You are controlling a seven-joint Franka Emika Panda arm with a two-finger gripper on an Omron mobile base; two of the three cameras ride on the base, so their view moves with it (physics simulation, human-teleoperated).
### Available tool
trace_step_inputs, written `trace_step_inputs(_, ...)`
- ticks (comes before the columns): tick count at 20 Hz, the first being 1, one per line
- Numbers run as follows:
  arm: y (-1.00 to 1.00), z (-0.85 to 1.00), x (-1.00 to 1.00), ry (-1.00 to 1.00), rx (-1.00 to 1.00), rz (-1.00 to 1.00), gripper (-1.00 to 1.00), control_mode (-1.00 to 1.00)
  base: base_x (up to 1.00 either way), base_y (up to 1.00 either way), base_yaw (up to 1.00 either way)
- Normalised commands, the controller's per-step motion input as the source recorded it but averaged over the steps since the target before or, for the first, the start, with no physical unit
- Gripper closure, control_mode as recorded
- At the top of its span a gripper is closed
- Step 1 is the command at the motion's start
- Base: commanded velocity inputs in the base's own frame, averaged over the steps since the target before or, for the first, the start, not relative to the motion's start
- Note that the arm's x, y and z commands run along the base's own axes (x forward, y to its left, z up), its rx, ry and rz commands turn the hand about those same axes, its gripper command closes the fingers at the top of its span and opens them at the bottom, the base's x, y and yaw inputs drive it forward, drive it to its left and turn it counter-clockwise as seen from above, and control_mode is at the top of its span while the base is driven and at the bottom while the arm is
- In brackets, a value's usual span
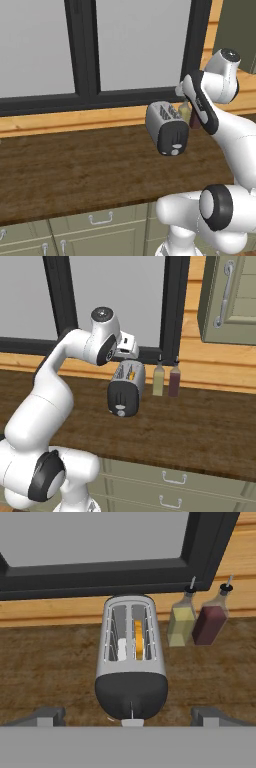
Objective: Start the toaster. Once the lever pops up, take the bread to the plate on the dining counter.
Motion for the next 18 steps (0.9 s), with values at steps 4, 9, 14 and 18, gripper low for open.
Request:
trace_step_inputs(4, 0.00, 0.00, 0.00, 0.00, 0.00, 0.00, -1.00, -1.00, 0.00, 0.00, 0.00)
trace_step_inputs(9, 0.00, 0.00, 0.00, 0.00, 0.00, 0.00, -1.00, -1.00, 0.00, 0.00, 0.00)
trace_step_inputs(14, 0.00, 0.00, 0.00, 0.00, 0.00, 0.00, -1.00, -1.00, 0.00, 0.00, 0.00)
trace_step_inputs(18, 0.00, 0.00, 0.00, 0.00, 0.00, 0.00, -1.00, -1.00, 0.00, 0.00, 0.00)
